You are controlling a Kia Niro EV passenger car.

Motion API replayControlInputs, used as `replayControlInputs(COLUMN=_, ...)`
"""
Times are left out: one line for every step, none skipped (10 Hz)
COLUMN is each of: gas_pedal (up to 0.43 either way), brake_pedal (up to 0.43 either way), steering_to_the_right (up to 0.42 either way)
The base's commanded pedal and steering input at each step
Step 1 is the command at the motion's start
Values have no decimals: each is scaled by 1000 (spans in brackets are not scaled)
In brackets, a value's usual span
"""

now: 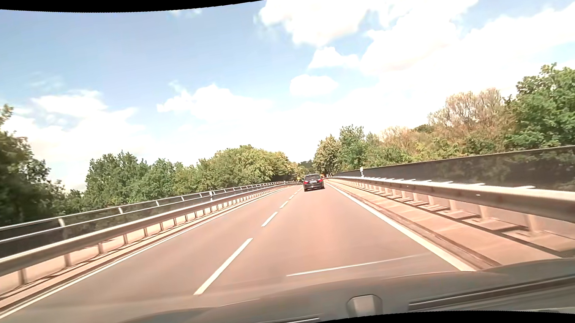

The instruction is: Follow the waypoints while adhering to traffic rules and regulations

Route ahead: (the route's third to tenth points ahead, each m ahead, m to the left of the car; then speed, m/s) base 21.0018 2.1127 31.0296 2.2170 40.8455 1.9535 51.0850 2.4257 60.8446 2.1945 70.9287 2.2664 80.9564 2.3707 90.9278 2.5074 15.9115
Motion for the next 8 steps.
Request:
replayControlInputs(gas_pedal=87, brake_pedal=6, steering_to_the_right=3)
replayControlInputs(gas_pedal=0, brake_pedal=6, steering_to_the_right=3)
replayControlInputs(gas_pedal=0, brake_pedal=6, steering_to_the_right=3)
replayControlInputs(gas_pedal=0, brake_pedal=6, steering_to_the_right=3)
replayControlInputs(gas_pedal=0, brake_pedal=6, steering_to_the_right=3)
replayControlInputs(gas_pedal=8, brake_pedal=6, steering_to_the_right=3)
replayControlInputs(gas_pedal=79, brake_pedal=6, steering_to_the_right=3)
replayControlInputs(gas_pedal=98, brake_pedal=6, steering_to_the_right=3)
